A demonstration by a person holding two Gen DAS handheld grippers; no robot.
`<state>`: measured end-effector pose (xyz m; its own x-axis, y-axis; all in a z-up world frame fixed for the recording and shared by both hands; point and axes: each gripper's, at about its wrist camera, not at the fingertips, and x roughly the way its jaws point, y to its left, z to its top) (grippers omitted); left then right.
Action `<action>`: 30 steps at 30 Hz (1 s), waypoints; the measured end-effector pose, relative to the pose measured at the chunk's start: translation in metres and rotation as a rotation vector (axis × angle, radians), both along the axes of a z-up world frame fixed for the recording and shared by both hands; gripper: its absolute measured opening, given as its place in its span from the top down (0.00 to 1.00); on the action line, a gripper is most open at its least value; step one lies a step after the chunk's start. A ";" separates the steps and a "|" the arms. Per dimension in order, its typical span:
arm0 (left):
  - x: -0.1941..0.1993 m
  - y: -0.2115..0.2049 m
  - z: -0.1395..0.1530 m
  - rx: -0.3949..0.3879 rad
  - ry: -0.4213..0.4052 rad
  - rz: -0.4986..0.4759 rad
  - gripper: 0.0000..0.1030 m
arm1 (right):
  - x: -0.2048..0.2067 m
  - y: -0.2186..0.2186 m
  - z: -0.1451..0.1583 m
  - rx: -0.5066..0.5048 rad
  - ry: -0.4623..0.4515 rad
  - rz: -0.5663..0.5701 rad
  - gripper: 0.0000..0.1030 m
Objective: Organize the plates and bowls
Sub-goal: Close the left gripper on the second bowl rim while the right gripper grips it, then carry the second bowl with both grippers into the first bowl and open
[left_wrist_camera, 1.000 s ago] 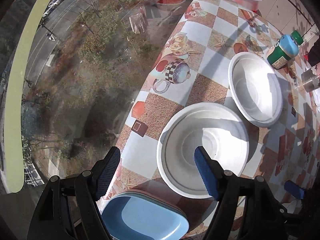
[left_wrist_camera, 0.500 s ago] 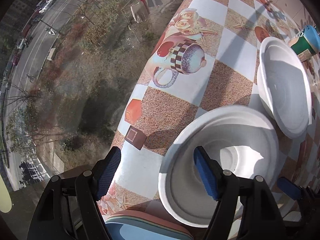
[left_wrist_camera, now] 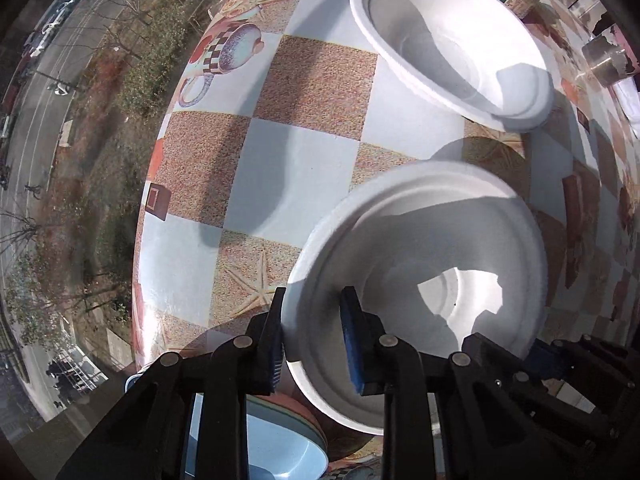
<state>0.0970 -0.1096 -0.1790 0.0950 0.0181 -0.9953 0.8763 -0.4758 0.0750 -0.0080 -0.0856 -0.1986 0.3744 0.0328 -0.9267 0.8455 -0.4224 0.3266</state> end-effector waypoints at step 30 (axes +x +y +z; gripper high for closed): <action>-0.082 0.215 0.069 -0.015 0.022 -0.538 0.68 | -0.037 0.191 0.060 0.010 0.125 -0.140 0.79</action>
